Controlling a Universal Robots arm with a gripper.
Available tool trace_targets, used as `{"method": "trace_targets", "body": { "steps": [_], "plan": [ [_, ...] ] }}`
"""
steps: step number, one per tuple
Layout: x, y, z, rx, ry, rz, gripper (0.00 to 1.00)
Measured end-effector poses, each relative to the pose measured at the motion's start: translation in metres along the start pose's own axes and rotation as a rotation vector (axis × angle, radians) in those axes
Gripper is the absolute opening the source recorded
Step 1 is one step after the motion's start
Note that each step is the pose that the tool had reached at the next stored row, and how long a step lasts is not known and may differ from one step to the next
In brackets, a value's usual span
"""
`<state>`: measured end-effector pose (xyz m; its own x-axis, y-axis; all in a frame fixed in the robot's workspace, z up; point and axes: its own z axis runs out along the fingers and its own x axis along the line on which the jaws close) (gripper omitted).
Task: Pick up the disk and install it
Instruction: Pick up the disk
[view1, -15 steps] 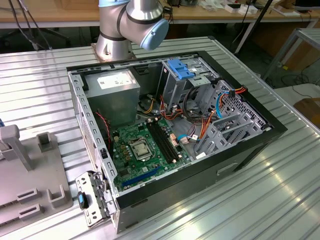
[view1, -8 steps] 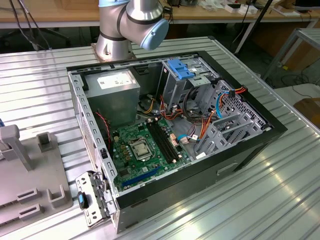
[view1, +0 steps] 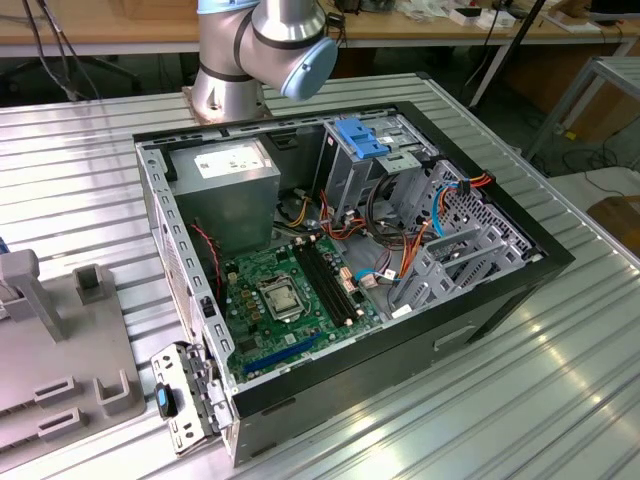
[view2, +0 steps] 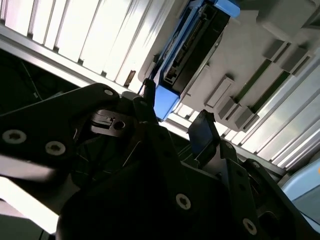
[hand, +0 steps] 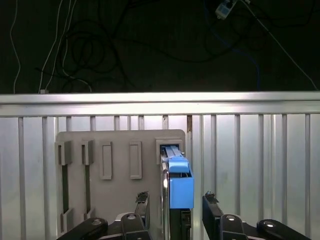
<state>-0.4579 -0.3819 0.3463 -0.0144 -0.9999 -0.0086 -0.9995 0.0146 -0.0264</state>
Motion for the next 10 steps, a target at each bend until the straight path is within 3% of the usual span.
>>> {"method": "trace_targets", "body": {
  "steps": [5,10],
  "plan": [
    [0.0,0.0024,0.0024,0.0,-0.0035,0.0,0.54],
    [-0.0004,0.0035,0.0041,0.0004,-0.0027,0.039,0.54]
  ]
}}
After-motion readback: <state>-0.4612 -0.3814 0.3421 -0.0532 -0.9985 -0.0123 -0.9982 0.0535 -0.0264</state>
